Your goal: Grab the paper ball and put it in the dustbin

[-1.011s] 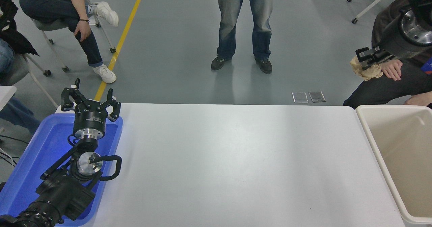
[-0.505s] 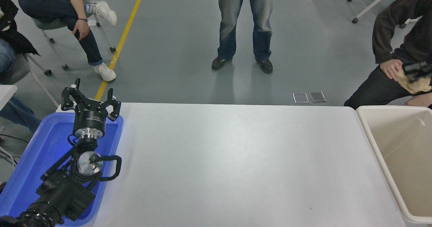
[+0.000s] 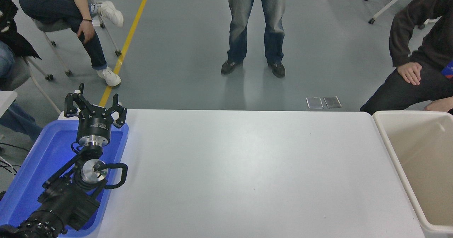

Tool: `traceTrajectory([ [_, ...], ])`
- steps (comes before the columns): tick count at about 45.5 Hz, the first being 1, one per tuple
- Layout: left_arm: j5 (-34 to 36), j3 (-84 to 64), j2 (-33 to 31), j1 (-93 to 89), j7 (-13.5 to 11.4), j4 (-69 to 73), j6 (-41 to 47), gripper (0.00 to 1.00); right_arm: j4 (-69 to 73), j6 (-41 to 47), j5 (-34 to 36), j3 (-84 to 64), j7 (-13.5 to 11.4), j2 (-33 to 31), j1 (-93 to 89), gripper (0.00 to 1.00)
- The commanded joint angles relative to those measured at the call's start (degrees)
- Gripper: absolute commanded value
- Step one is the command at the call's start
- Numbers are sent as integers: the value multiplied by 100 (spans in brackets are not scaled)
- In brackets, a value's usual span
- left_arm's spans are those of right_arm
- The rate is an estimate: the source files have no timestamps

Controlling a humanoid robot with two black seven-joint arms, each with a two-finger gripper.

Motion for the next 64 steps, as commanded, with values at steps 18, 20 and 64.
traceTrajectory([
  [18, 0, -1, 1, -9, 0, 3, 0, 99, -674, -1338, 30, 2680, -315, 1137, -1953, 100],
  [20, 0, -1, 1, -9, -9, 3, 0, 99, -674, -1338, 47, 2688, -324, 1137, -1953, 100],
  [64, 0, 8, 1, -9, 0, 3, 0, 99, 2639, -1365, 2297, 3479, -298, 170, -29, 100],
])
